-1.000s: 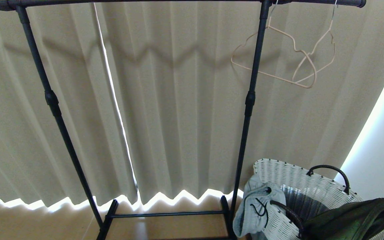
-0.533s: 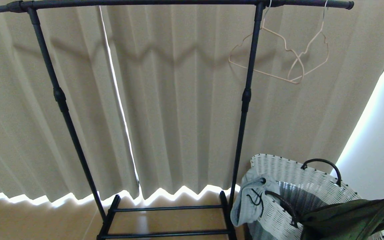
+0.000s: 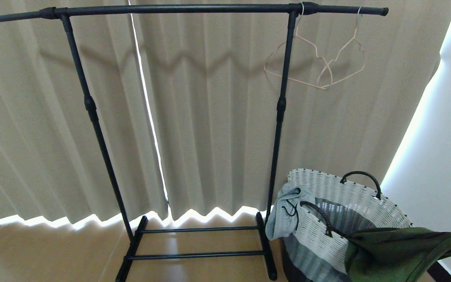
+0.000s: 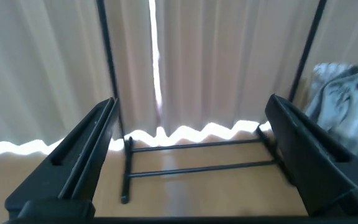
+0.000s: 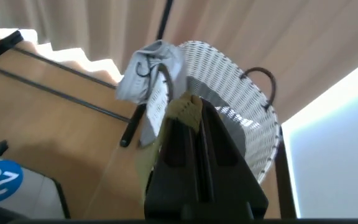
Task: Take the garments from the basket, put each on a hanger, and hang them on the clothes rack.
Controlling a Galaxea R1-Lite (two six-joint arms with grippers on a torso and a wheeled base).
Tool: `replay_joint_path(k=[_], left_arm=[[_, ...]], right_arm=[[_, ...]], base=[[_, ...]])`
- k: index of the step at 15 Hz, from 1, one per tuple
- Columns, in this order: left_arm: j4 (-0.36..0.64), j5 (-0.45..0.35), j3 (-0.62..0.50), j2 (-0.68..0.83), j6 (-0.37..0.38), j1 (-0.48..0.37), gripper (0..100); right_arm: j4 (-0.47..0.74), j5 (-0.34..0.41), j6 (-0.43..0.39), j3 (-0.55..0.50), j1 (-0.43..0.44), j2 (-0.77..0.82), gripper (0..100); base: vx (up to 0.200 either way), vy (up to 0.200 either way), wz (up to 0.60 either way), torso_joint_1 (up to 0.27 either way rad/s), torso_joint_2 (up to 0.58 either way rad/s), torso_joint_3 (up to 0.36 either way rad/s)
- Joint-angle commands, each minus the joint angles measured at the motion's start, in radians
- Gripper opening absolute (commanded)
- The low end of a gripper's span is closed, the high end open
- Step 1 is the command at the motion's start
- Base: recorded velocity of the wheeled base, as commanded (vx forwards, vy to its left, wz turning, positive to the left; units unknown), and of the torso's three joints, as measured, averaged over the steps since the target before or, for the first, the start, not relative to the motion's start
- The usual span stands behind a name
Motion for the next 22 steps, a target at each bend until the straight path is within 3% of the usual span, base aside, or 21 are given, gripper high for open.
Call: replay_joint_path(k=[1, 7, 8, 11, 14, 15, 16, 18, 20, 22], left_arm=[[0.000, -0.003, 0.000, 0.000, 0.026, 0.000, 100], [-0.008, -0.115, 0.000, 0.000, 0.130, 0.000, 100], [0.002, -0.185, -0.077, 0.011, 0.150, -0.004, 100], [0.000, -0.308, -0.342, 0.313, 0.158, -0.009, 100], [-0.003, -0.355, -0.571, 0.637, 0.158, -0.021, 100], [-0.003, -0.355, -0.571, 0.637, 0.158, -0.021, 100], [-0.005, -0.349, -0.658, 0.767, 0.158, -0.092, 100], [-0.005, -0.325, -0.719, 0.892, 0.161, -0.230, 100], [-0.021, -0.313, -0.755, 1.025, 0.213, -0.322, 100], [-0.080, -0.204, -0.770, 1.106, 0.193, -0.457, 100]], right_arm=[[0.001, -0.001, 0.001, -0.015, 0.046, 0.048, 0], [0.004, -0.001, -0.001, -0.167, 0.247, 0.122, 0], [0.004, 0.001, 0.001, -0.234, 0.319, 0.171, 0], [-0.005, 0.001, 0.001, -0.351, 0.428, 0.278, 0], [-0.013, 0.003, 0.004, -0.415, 0.486, 0.355, 0], [-0.013, 0.003, 0.004, -0.415, 0.486, 0.355, 0], [-0.016, 0.004, 0.005, -0.449, 0.511, 0.378, 0], [-0.016, 0.004, 0.024, -0.489, 0.531, 0.405, 0], [-0.017, 0.004, 0.068, -0.527, 0.557, 0.428, 0], [-0.016, 0.004, 0.091, -0.552, 0.565, 0.433, 0]], base=[[0.000, 0.000, 0.00, 0.000, 0.00, 0.000], [0.000, 0.000, 0.00, 0.000, 0.00, 0.000], [0.000, 0.000, 0.00, 0.000, 0.00, 0.000], [0.000, 0.000, 0.00, 0.000, 0.00, 0.000], [0.000, 0.000, 0.00, 0.000, 0.00, 0.000], [0.000, 0.000, 0.00, 0.000, 0.00, 0.000], [0.000, 0.000, 0.00, 0.000, 0.00, 0.000], [0.000, 0.000, 0.00, 0.000, 0.00, 0.000], [0.000, 0.000, 0.00, 0.000, 0.00, 0.000], [0.000, 0.000, 0.00, 0.000, 0.00, 0.000]])
